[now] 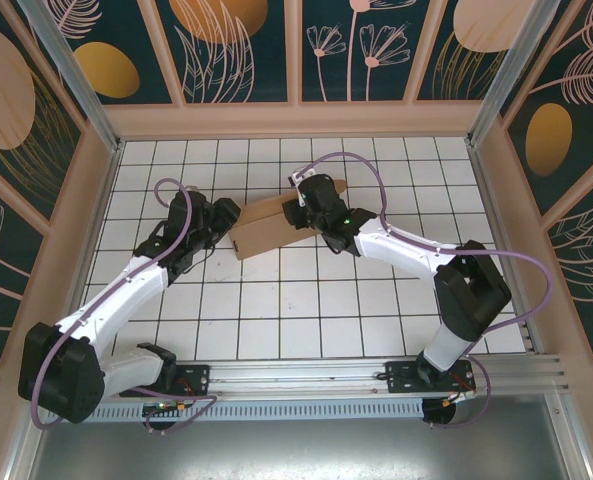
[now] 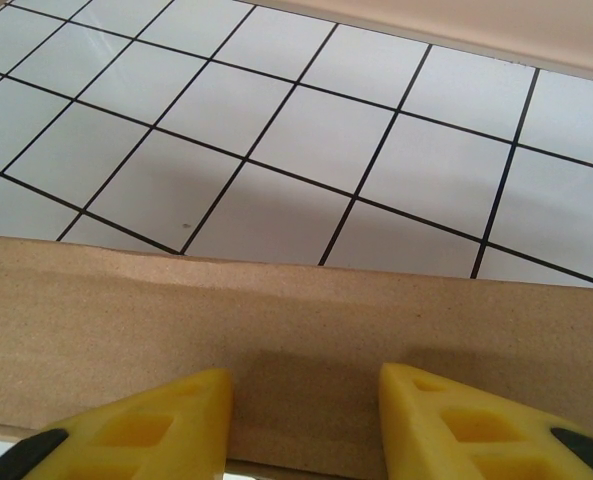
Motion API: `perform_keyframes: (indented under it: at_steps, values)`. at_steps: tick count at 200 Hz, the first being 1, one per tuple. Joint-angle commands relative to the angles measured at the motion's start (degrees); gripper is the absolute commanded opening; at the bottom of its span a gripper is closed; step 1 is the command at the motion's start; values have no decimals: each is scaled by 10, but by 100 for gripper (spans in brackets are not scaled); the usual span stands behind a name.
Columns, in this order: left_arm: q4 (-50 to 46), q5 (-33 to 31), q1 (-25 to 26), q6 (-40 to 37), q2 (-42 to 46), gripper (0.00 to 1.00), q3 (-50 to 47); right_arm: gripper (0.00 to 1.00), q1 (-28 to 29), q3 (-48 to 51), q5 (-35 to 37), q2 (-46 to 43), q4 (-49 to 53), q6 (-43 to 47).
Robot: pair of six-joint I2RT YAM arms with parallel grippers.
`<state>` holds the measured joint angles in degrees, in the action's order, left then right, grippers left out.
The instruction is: Fold the paper box
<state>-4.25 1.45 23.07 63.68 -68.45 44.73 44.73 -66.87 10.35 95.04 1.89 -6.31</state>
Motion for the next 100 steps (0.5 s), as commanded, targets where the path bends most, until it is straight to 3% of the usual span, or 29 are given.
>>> perform_keyframes:
  at_steps: [1,38,100]
  values:
    - [62,37,-1,19,-19,55,-17,43,16,35,-80,51,139,-11]
    - [93,46,-1,21,-23,54,-39,43,17,33,-115,52,139,-10]
    - [-15,-32,-1,-60,-81,52,45,44,9,-45,-175,27,195,-13]
